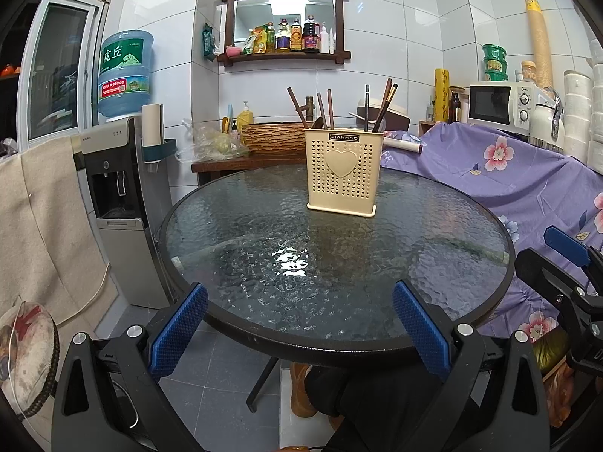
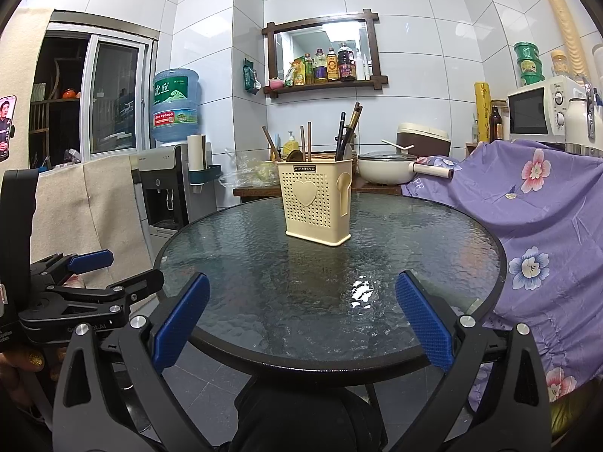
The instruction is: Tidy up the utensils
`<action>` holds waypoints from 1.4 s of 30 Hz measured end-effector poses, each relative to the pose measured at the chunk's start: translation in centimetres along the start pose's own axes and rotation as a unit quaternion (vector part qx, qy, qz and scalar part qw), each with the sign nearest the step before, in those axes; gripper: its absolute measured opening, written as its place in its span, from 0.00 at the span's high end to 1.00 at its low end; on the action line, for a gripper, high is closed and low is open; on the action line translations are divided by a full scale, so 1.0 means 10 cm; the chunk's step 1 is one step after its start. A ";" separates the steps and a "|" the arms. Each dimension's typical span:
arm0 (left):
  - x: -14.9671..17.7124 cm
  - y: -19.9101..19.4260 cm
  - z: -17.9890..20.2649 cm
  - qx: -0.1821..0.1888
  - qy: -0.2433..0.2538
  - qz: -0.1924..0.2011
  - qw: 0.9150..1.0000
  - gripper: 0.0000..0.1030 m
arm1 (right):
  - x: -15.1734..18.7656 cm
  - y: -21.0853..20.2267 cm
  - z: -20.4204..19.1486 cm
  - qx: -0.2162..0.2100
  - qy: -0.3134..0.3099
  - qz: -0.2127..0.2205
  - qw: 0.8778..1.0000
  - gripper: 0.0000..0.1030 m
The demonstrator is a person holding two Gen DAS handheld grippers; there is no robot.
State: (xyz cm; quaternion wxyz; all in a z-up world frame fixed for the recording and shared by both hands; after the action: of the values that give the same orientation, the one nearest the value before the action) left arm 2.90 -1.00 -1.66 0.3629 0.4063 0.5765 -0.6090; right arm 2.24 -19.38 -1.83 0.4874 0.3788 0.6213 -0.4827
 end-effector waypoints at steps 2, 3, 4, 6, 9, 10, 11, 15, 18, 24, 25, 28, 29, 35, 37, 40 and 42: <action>0.00 0.00 0.00 0.000 0.000 0.000 1.000 0.06 | 0.00 0.00 -0.01 0.001 0.000 0.000 1.000 0.06; 0.00 0.00 0.00 0.001 0.000 0.000 1.000 0.06 | 0.00 0.00 0.00 0.000 0.000 0.000 1.000 0.06; 0.00 0.00 0.00 0.000 0.000 0.000 1.000 0.06 | 0.00 0.00 0.00 0.000 0.000 0.000 1.000 0.06; 0.00 0.00 0.00 0.000 0.000 0.000 1.000 0.06 | 0.00 0.00 0.00 0.000 0.000 0.000 1.000 0.06; 0.00 0.00 0.00 0.000 0.000 -0.001 1.000 0.06 | 0.00 0.00 0.00 0.000 0.000 0.000 1.000 0.06; 0.00 0.00 0.00 0.000 0.000 0.000 1.000 0.06 | 0.00 0.00 0.00 0.000 0.000 0.000 1.000 0.06; 0.00 0.00 0.00 0.000 0.000 0.000 1.000 0.06 | 0.00 0.00 -0.01 0.000 0.000 0.000 1.000 0.06; 0.00 0.00 0.00 0.000 -0.001 0.000 1.000 0.06 | 0.00 0.00 0.00 0.000 0.000 0.000 1.000 0.06; 0.00 0.00 0.00 0.000 0.000 0.000 1.000 0.06 | 0.00 0.00 0.00 0.000 0.000 0.000 1.000 0.06; 0.00 0.00 0.00 0.000 0.000 -0.001 1.000 0.06 | 0.00 0.00 0.00 0.000 0.000 0.000 1.000 0.06; 0.00 0.00 0.00 0.000 -0.001 -0.001 1.000 0.06 | 0.00 0.00 0.00 0.000 0.001 0.000 1.000 0.06; 0.01 0.00 0.01 0.000 0.000 -0.001 1.000 0.06 | 0.01 0.00 -0.01 0.000 0.001 -0.001 1.000 0.06; 0.00 0.00 0.01 0.000 0.000 -0.001 1.000 0.06 | 0.00 0.00 0.00 0.000 0.001 0.000 1.000 0.06; 0.00 0.00 0.01 0.001 0.000 -0.001 1.000 0.06 | 0.00 0.00 -0.01 0.000 0.002 -0.001 1.000 0.06; 0.02 -0.01 0.02 0.002 -0.001 0.000 1.000 0.06 | 0.01 0.00 -0.01 0.000 0.002 0.000 1.000 0.06; 0.04 -0.01 0.03 0.001 -0.003 0.001 1.000 0.06 | 0.01 0.00 -0.01 0.000 0.002 -0.001 1.000 0.06; 0.06 -0.01 0.05 -0.001 0.003 0.002 1.000 0.06 | 0.02 0.00 -0.01 0.000 0.004 -0.001 1.000 0.06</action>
State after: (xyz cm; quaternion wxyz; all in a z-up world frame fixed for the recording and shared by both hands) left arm 2.54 -1.45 -2.18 0.3629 0.4088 0.5775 -0.6064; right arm 2.13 -19.29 -2.01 0.4846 0.3800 0.6233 -0.4819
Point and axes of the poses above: each gripper's, at about its wrist camera, not at the fingertips, and y roughly the way its jaws point, z to its right, x to its underside, the point moved 4 cm from there along y, roughly the way its jaws point, and after that the axes turned 2 degrees about x, right-handed, at the moved point
